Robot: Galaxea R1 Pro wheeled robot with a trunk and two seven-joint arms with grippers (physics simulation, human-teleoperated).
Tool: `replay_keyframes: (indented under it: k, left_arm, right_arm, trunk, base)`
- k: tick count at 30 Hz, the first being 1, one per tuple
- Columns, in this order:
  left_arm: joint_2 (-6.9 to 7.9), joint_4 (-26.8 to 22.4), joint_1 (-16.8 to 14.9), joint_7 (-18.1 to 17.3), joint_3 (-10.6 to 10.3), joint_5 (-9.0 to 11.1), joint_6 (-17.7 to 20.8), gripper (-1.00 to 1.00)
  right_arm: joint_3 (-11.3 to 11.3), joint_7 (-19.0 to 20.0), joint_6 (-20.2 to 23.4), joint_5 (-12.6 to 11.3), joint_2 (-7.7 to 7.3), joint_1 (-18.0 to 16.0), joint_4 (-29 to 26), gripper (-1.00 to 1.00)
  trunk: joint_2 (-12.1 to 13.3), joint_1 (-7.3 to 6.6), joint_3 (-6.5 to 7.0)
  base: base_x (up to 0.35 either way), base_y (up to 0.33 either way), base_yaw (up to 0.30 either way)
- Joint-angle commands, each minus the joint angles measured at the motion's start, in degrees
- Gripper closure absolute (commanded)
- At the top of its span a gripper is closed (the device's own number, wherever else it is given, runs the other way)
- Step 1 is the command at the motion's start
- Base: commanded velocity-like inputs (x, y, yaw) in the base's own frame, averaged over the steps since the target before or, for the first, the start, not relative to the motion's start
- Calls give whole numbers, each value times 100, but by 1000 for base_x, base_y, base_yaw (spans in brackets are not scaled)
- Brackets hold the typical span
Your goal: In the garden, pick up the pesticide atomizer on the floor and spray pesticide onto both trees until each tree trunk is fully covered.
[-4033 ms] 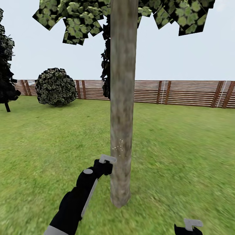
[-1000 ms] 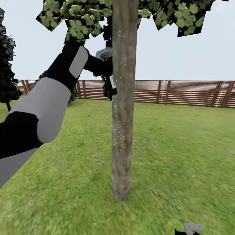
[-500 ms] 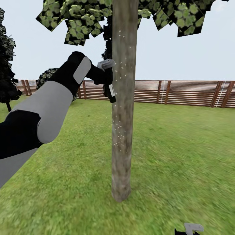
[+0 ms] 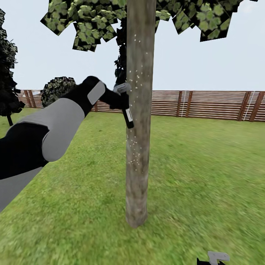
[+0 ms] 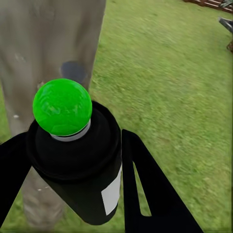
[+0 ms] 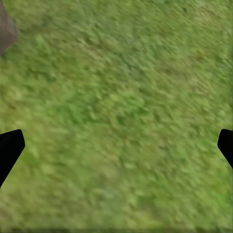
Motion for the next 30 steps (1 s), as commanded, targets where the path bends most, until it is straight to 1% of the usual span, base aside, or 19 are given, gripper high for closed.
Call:
replay_keyframes:
  k: [1,10,12,13,14,16,18,20,22,23,24,25,27,28,29,30]
  left_arm:
    - [0,22,-7,-20,-18,7,1,100]
    - [0,61,-2,-26,-21,1,-20,100]
    - [0,61,2,-25,-26,0,-129,100]
    - [0,63,7,-31,-37,-1,-482,100]
    - [0,64,9,-52,-39,2,-609,100]
    - [0,68,10,-201,-41,3,-746,100]
    - [0,73,14,-319,-39,1,-795,100]
    - [0,128,123,-415,-41,-1,-862,100]
    - [0,269,187,-431,-43,-1,-1024,100]
    - [0,406,212,-437,-44,-4,-1198,100]
    - [0,645,234,-443,-45,-7,-1470,100]
    - [0,785,242,-445,-45,-10,-1621,100]
    - [0,912,256,-447,-43,-17,-1778,100]
    - [0,960,282,-449,-41,-39,-1845,100]
    - [0,1002,360,-449,-43,-168,-1907,100]
    - [0,1018,423,-449,-44,-345,-1937,100]
  right_arm:
    - [50,2,-39,-57,3,-11,23,-100]
    - [50,2,-39,-57,2,-11,23,-100]
    - [50,2,-39,-59,1,-11,23,-100]
    - [50,2,-39,-58,2,-11,23,-100]
    - [50,2,-39,-59,1,-11,23,-100]
    - [50,2,-39,-58,1,-11,23,-100]
    - [50,2,-39,-57,1,-11,23,-100]
    - [50,2,-39,-57,0,-11,23,-100]
    - [50,2,-39,-57,0,-11,23,-100]
    - [50,2,-39,-57,0,-11,23,-100]
    - [50,2,-39,-57,0,-11,23,-100]
    - [50,2,-39,-57,0,-11,23,-100]
    - [50,2,-39,-57,0,-11,23,-100]
    - [50,2,-39,-57,0,-11,23,-100]
    - [50,2,-39,-57,0,-11,23,-100]
    - [50,2,-39,-59,0,-11,23,-100]
  trunk:
    - [-9,2,-11]
    - [-9,2,-11]
    - [-9,2,-11]
    - [-9,2,-11]
    - [-9,2,-11]
    - [-9,2,-11]
    - [-9,2,-11]
    - [-9,2,-11]
    - [-9,2,-11]
    - [-9,2,-11]
    - [-9,2,-11]
    - [-9,2,-11]
    - [-9,2,-11]
    - [-9,2,-11]
    - [-9,2,-11]
    - [-9,2,-11]
  base:
    - [-23,0,0]
    - [-150,0,0]
    - [-63,0,0]
    - [-23,0,0]
    - [-15,0,0]
    - [-8,0,0]
    - [-4,0,0]
    - [-1,0,0]
    - [0,0,0]
    - [0,0,0]
    - [0,0,0]
    - [0,0,0]
    - [0,0,0]
    - [0,0,0]
    - [0,0,0]
    - [0,0,0]
